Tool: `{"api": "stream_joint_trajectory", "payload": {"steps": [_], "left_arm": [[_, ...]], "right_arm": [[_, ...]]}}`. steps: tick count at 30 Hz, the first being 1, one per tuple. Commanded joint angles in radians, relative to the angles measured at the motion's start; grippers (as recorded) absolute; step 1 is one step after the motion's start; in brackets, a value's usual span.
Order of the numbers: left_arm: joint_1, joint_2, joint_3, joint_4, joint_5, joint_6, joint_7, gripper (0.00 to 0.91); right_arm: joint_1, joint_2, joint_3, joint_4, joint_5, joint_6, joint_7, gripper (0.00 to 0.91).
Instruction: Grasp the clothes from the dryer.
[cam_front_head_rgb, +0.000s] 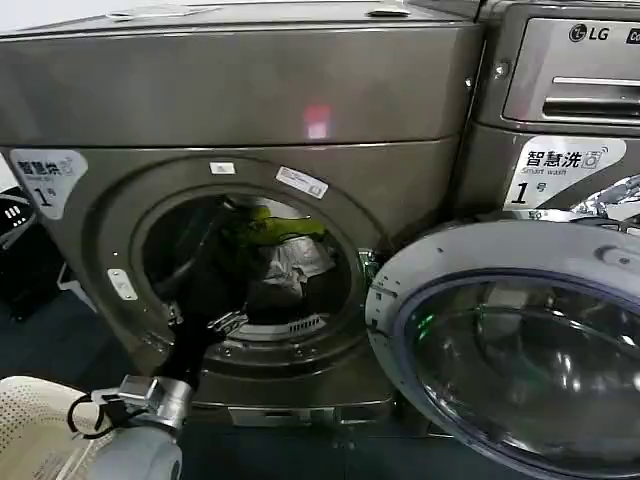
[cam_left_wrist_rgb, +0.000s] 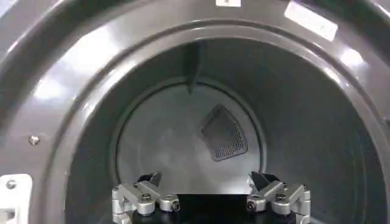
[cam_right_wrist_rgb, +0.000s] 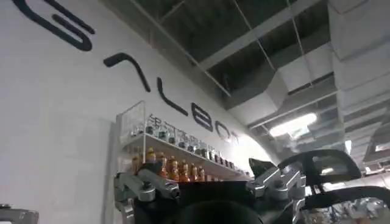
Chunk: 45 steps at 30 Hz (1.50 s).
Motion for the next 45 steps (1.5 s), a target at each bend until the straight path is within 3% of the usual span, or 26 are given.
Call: {"api": "stream_joint_trajectory", "payload": {"steps": [1,29,35,38,45], "left_arm": [[0.0,0.0,0.0,0.0,0.001,0.001,-0.001,0.907],[0.0,0.005,0.004,0.004,0.001,0.0,-0.001,0.907],[-0.011,-0.001,0.005,0.016,0.002,-0.002,0.0,0.907],[-0.038,-0.003,0.01,0.043,0.005,-0.004,0.0,0.907],[-0.189,-0.001,0.06,0.189,0.025,-0.003,-0.004,0.907]], "right_arm": [[0.001,-0.001,-0.004,0.0,-0.01,0.002,-0.002,0.907],[-0.006,0.001,-0.003,0.001,-0.008,0.01,-0.014,0.907],[-0.011,0.004,0.017,0.028,-0.046,-0.051,-0.013,0.907],[-0.018,0.007,0.027,0.033,-0.093,-0.057,-0.031,0.907],[-0.027,-0.002,0.045,0.039,-0.109,-0.045,-0.029,0.907]]}}
